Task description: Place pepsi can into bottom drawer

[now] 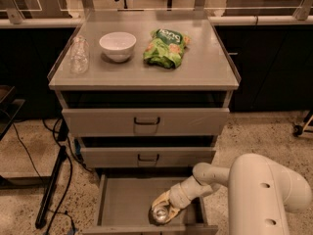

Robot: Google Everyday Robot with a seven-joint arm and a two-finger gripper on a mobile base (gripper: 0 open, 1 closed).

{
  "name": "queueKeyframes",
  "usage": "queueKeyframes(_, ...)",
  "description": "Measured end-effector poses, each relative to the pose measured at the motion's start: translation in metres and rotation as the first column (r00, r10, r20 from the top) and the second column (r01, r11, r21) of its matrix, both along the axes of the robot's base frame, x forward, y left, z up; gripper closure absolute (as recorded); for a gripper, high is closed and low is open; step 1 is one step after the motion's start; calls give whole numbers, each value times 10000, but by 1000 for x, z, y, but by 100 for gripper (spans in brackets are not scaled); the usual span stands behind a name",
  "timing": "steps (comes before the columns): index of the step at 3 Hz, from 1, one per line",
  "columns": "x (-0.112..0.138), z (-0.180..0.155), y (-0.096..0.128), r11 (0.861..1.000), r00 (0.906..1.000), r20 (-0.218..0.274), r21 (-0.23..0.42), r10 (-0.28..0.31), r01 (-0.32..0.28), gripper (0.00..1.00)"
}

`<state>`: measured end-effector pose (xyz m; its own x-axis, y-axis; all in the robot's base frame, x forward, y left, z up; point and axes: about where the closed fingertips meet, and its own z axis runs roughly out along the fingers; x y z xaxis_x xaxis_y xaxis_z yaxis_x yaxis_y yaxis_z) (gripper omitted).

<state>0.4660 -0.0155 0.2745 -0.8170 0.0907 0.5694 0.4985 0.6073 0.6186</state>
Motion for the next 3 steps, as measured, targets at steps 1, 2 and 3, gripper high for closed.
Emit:
queueKeyframes(1, 10, -25, 4, 9970, 9991, -413, 769, 27, 5, 100)
queueKeyframes(2, 11, -25, 4, 9968, 9992, -403, 794, 20, 12, 100)
queueKeyframes(3, 28, -29, 9, 9917, 9985, -185, 1164, -521, 539, 100)
